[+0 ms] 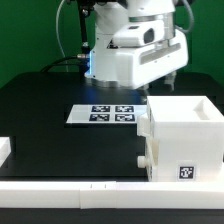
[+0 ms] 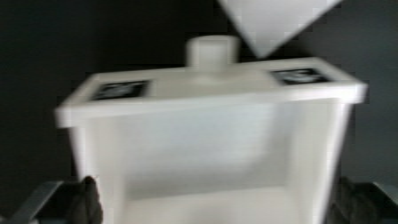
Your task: Assemble drawer
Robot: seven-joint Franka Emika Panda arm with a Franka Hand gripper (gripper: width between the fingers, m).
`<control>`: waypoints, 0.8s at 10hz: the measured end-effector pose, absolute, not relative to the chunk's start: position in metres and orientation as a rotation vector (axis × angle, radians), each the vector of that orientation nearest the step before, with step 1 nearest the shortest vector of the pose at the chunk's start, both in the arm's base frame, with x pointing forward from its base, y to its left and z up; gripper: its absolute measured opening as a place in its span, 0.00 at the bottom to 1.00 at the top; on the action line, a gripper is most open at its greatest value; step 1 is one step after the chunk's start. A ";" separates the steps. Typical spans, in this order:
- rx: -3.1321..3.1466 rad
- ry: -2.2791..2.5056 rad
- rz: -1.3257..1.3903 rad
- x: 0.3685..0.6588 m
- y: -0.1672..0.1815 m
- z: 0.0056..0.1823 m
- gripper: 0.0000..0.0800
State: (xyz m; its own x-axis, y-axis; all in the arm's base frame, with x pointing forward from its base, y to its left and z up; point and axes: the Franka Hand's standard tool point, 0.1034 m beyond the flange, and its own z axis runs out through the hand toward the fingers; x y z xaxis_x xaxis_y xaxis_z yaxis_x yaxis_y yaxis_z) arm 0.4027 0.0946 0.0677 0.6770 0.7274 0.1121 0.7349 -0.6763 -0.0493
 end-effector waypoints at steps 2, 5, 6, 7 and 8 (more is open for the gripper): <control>-2.786 -1.204 -0.158 0.391 0.115 0.054 0.81; -2.767 -1.172 -0.183 0.384 0.122 0.029 0.81; -2.763 -1.158 -0.200 0.383 0.125 0.020 0.81; -2.758 -1.145 -0.201 0.380 0.127 0.013 0.81; -2.751 -1.149 -0.192 0.378 0.130 0.009 0.81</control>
Offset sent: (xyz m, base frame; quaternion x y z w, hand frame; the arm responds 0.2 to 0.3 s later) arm -0.0042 0.0052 -0.0256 -0.0075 0.0349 0.0026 0.9994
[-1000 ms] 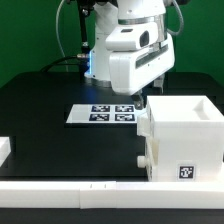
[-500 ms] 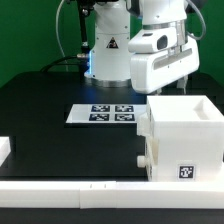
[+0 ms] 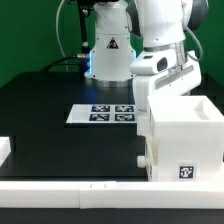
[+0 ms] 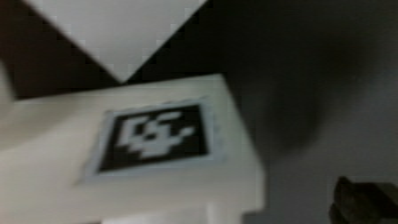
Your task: Assemble drawer
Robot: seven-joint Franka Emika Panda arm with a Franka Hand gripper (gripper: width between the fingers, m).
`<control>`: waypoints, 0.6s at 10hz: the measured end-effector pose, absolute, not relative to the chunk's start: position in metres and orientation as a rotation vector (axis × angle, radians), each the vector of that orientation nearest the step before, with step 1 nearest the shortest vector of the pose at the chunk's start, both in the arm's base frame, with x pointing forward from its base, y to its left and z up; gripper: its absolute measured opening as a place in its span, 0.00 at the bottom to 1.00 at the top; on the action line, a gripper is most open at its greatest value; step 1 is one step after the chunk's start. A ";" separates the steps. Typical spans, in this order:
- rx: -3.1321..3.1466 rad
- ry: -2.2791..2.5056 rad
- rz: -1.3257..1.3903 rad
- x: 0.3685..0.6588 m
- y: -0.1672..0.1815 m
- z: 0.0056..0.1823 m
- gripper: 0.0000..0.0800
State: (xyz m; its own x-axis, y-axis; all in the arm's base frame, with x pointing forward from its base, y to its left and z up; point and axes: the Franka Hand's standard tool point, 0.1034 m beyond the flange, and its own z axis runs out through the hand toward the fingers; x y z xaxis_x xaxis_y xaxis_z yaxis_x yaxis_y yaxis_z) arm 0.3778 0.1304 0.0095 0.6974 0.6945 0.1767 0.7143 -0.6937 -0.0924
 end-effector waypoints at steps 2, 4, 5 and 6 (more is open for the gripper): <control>-2.752 -1.148 -0.191 0.378 0.130 0.010 0.64; -2.752 -1.148 -0.190 0.378 0.130 0.009 0.42; -2.752 -1.148 -0.190 0.378 0.130 0.009 0.24; -2.752 -1.147 -0.190 0.378 0.130 0.009 0.08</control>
Offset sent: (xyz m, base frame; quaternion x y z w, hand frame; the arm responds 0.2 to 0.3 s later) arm 0.0000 0.0000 0.0000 0.0000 0.0000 0.0000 1.0000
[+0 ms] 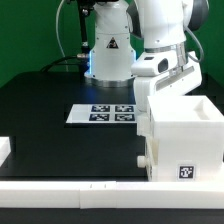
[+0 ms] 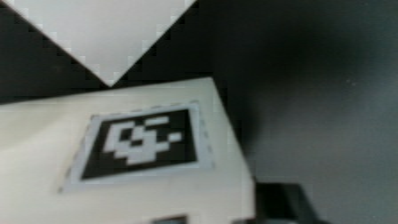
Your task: Assemble drawer
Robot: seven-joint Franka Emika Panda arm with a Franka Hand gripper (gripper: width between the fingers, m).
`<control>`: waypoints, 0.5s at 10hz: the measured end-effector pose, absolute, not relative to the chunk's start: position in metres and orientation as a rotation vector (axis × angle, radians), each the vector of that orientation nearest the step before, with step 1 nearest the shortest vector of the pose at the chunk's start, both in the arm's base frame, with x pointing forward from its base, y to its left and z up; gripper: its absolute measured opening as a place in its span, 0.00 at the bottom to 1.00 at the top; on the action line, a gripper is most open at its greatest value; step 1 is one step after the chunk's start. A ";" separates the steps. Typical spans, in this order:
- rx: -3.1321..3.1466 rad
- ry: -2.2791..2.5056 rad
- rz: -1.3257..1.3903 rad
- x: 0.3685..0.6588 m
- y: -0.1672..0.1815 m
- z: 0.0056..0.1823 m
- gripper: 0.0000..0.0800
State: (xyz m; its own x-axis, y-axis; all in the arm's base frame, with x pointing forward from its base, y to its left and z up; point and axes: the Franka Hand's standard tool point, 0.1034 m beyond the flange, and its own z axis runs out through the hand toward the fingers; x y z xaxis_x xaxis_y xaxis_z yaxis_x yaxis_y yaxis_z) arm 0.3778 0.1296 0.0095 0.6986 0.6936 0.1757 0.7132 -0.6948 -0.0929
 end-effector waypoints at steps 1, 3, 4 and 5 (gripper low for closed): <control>-2.752 -1.148 -0.193 0.378 0.130 0.010 0.08; -2.719 -1.304 -0.194 0.390 0.097 0.022 0.05; -2.733 -1.314 -0.191 0.398 0.077 0.033 0.05; -2.700 -1.432 -0.191 0.408 0.048 0.045 0.05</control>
Offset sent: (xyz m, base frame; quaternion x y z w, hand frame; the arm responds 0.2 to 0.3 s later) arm 0.0214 -0.0645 0.0432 -0.0061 -0.0154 -0.1025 0.9946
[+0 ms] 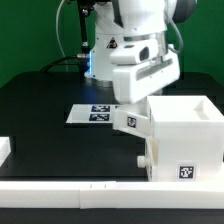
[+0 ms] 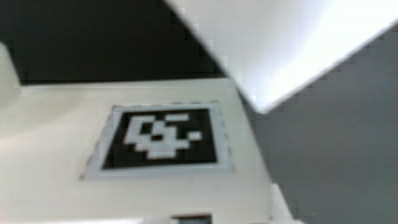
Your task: Assemble drawer
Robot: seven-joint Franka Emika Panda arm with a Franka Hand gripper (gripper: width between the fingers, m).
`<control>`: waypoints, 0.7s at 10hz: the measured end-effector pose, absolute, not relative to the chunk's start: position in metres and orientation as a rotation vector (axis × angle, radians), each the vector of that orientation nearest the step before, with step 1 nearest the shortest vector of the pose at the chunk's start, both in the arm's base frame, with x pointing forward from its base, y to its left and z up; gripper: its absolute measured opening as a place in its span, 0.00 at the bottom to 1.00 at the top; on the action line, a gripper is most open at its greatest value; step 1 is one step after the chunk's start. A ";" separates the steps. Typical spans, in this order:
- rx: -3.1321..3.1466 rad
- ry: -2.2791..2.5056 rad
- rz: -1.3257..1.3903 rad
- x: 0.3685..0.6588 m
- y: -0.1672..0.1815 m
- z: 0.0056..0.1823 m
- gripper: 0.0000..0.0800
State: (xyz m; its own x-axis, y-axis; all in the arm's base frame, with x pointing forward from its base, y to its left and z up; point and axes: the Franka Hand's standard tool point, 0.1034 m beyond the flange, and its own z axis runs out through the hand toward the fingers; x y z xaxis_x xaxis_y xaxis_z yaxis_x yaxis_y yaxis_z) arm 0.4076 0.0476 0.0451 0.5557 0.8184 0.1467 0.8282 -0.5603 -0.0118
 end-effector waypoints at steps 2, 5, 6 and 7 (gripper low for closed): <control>-2.618 -1.566 -0.151 0.438 0.003 0.062 0.05; -2.618 -1.561 -0.163 0.444 0.001 0.062 0.05; -2.618 -1.559 -0.163 0.444 0.001 0.062 0.05; -2.599 -1.587 -0.161 0.446 -0.001 0.061 0.05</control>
Offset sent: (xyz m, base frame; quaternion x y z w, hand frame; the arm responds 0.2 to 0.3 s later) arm 0.0000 0.0000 0.0000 0.0000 0.0000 0.0000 1.0000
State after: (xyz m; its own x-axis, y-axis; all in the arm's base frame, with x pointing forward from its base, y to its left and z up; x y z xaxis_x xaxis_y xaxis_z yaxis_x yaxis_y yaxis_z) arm 0.4460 -0.0007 0.0613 0.4538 0.8804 0.1376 0.8901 -0.4552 -0.0231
